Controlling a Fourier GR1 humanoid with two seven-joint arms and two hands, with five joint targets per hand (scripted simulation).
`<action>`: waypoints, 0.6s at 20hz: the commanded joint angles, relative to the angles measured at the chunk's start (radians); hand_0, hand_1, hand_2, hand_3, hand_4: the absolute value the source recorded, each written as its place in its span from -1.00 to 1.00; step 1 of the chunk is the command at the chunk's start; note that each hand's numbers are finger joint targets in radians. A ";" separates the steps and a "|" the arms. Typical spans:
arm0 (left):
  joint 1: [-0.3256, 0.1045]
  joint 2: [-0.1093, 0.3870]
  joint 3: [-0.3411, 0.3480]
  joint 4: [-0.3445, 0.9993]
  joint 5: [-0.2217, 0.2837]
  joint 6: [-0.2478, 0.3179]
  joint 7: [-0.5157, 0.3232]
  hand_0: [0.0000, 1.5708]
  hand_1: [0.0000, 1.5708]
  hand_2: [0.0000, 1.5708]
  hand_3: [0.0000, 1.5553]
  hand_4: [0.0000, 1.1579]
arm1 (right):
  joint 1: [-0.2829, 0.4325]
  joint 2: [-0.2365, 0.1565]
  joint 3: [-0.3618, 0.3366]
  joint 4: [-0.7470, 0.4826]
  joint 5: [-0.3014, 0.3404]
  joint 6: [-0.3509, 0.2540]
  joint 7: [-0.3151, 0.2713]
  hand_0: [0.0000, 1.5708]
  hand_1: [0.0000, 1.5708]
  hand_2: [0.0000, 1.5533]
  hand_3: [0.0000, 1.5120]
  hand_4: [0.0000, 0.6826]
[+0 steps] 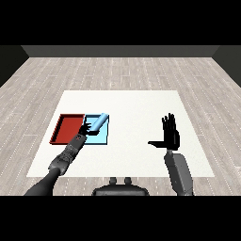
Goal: Pick the blue can and put it in the blue box
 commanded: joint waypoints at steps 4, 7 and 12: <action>0.065 -0.023 0.052 -0.016 0.032 0.169 -0.054 -1.00 -1.00 -1.00 -1.00 -1.00 | -0.027 0.029 0.015 -0.014 0.020 -0.026 0.020 -1.00 -1.00 -1.00 -1.00 -1.00; 0.120 -0.010 0.132 -0.129 0.104 0.322 -0.250 -1.00 -1.00 -1.00 -1.00 -1.00 | 0.019 0.034 0.014 -0.053 -0.012 0.004 0.006 -1.00 -1.00 -1.00 -1.00 -1.00; 0.108 -0.021 0.183 -0.352 0.155 0.227 -0.498 -1.00 -1.00 -1.00 -1.00 -1.00 | 0.011 0.038 0.013 -0.044 -0.013 0.010 0.001 -1.00 -1.00 -1.00 -1.00 -1.00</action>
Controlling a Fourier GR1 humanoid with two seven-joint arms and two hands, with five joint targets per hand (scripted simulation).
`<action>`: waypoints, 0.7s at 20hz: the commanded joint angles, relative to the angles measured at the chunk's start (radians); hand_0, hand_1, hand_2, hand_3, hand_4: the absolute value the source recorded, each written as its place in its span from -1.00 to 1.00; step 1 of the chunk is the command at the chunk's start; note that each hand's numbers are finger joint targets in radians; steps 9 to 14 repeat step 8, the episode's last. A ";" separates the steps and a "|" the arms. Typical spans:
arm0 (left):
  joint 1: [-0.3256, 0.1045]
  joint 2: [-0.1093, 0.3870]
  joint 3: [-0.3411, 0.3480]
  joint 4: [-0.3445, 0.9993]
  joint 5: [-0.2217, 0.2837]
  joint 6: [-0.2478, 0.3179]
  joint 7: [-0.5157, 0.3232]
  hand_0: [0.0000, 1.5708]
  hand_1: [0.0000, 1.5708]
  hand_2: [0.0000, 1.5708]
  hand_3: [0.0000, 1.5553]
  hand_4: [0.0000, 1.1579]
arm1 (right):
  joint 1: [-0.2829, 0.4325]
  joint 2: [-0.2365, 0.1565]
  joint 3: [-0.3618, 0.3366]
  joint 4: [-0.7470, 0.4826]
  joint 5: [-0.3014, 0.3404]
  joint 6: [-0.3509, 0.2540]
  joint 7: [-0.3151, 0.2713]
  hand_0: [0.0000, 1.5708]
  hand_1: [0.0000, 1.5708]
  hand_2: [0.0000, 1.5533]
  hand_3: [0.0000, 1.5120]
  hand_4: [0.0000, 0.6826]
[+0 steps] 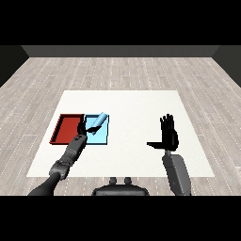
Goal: Pick the blue can and put it in the blue box
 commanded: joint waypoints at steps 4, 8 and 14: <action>0.111 -0.015 0.009 -0.310 0.051 -0.182 -0.321 -1.00 -1.00 -1.00 -1.00 -1.00 | 0.014 -0.040 -0.012 -0.011 0.003 0.015 0.032 -1.00 -1.00 -1.00 -1.00 -1.00; 0.250 -0.068 -0.041 -0.531 0.070 -0.243 -0.368 -1.00 -1.00 -1.00 -1.00 -1.00 | 0.015 -0.048 -0.016 -0.006 0.007 0.021 0.035 -1.00 -1.00 -1.00 -1.00 -1.00; 0.250 -0.068 -0.041 -0.531 0.070 -0.243 -0.368 -1.00 -1.00 -1.00 -1.00 -1.00 | 0.015 -0.048 -0.016 -0.006 0.007 0.021 0.035 -1.00 -1.00 -1.00 -1.00 -1.00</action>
